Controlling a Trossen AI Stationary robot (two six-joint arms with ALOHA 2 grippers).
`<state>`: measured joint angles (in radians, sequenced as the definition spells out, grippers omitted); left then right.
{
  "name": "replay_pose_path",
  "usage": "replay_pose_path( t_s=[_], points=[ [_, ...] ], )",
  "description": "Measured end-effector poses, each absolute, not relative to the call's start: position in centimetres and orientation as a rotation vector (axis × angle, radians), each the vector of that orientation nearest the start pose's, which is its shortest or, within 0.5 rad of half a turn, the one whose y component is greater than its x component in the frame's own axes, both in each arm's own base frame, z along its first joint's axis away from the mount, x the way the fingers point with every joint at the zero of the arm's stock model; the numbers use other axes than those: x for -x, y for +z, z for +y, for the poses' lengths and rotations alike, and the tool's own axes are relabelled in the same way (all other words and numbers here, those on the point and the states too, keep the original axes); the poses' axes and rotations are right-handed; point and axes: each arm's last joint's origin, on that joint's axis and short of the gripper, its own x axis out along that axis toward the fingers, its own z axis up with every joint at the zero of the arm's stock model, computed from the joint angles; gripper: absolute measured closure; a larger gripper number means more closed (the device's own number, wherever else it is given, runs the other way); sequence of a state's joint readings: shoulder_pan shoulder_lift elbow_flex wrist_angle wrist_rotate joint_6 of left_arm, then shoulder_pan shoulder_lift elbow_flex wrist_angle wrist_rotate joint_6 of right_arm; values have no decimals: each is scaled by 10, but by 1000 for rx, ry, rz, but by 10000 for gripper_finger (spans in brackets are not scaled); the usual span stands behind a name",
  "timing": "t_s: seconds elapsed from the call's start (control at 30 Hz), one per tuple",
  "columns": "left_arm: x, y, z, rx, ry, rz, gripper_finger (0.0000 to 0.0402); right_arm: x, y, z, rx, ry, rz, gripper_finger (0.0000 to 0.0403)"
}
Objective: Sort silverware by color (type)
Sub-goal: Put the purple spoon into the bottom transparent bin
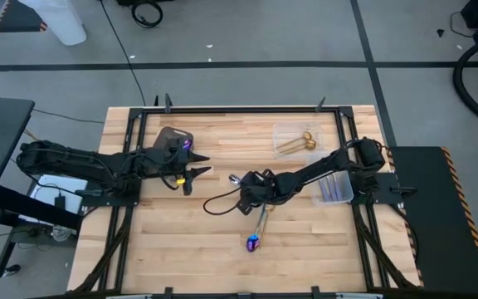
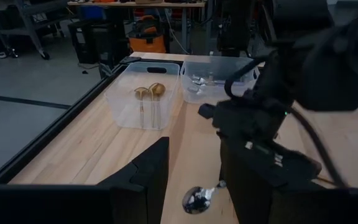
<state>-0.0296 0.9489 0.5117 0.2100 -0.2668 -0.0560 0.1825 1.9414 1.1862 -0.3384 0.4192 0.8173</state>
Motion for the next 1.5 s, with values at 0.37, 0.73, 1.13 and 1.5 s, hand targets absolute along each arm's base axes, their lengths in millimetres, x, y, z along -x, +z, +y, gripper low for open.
replay_pose_path(
  t_s=[0.37,0.73,1.13,1.5],
  points=[
    [-207,247,2,22,243,220,249,-364,182,55,-368,-610,795,345],
    [-207,247,2,22,243,224,249,-347,199,58,-348,-591,871,343],
    [-207,247,2,22,244,224,249,-322,219,54,-352,-631,951,341],
    [-207,247,2,22,243,224,249,-290,233,51,-342,-784,1044,340]
  ],
)
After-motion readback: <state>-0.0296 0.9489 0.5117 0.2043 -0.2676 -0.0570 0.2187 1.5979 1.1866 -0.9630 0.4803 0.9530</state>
